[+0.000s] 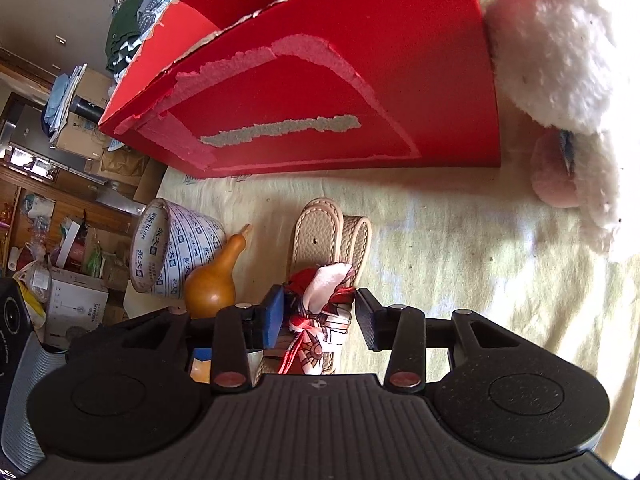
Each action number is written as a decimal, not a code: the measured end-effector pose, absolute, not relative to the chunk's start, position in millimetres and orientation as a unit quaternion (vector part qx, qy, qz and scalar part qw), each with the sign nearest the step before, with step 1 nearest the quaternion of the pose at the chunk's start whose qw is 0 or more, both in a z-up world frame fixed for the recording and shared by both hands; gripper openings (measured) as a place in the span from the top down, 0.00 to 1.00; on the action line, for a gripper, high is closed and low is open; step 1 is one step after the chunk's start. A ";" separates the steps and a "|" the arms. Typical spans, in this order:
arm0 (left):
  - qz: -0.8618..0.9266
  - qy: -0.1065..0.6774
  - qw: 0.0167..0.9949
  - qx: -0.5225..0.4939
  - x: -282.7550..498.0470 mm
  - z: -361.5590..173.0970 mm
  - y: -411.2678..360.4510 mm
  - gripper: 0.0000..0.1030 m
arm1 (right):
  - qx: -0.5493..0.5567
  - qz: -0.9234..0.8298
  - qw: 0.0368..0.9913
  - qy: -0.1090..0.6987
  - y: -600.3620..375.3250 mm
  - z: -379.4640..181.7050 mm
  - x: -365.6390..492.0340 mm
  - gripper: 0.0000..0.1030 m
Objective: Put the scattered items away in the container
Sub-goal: 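Close the right gripper on the ribbon-tied sandals, then lift the sandals with the right gripper and carry them over the red box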
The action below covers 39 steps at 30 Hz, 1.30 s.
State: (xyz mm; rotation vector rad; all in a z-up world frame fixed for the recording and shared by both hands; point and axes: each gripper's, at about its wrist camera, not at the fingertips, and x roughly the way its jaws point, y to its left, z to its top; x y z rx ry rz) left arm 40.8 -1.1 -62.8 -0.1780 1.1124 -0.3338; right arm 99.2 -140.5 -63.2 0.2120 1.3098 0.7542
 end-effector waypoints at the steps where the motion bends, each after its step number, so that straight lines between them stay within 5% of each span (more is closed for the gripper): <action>1: -0.157 0.523 0.833 -0.085 41.0 -63.5 -0.4 0.16 | 0.093 0.341 0.722 0.595 -139.0 -63.0 100.3 0.58; 14: -0.124 0.517 0.845 -0.054 41.8 -64.7 1.1 0.50 | 0.087 0.340 0.726 0.592 -143.8 -62.1 100.6 0.63; 20: -0.120 0.523 0.843 -0.045 43.1 -70.5 -7.6 0.40 | 0.082 0.337 0.732 0.586 -142.1 -59.5 98.1 0.62; 24: -0.107 0.524 0.844 -0.026 41.9 -76.9 -19.3 0.51 | 0.099 0.329 0.732 0.589 -144.7 -62.1 98.2 0.61; 39: -0.106 0.500 0.859 -0.020 27.2 -36.0 -18.4 0.55 | 0.095 0.358 0.747 0.552 -144.3 -14.7 77.7 0.66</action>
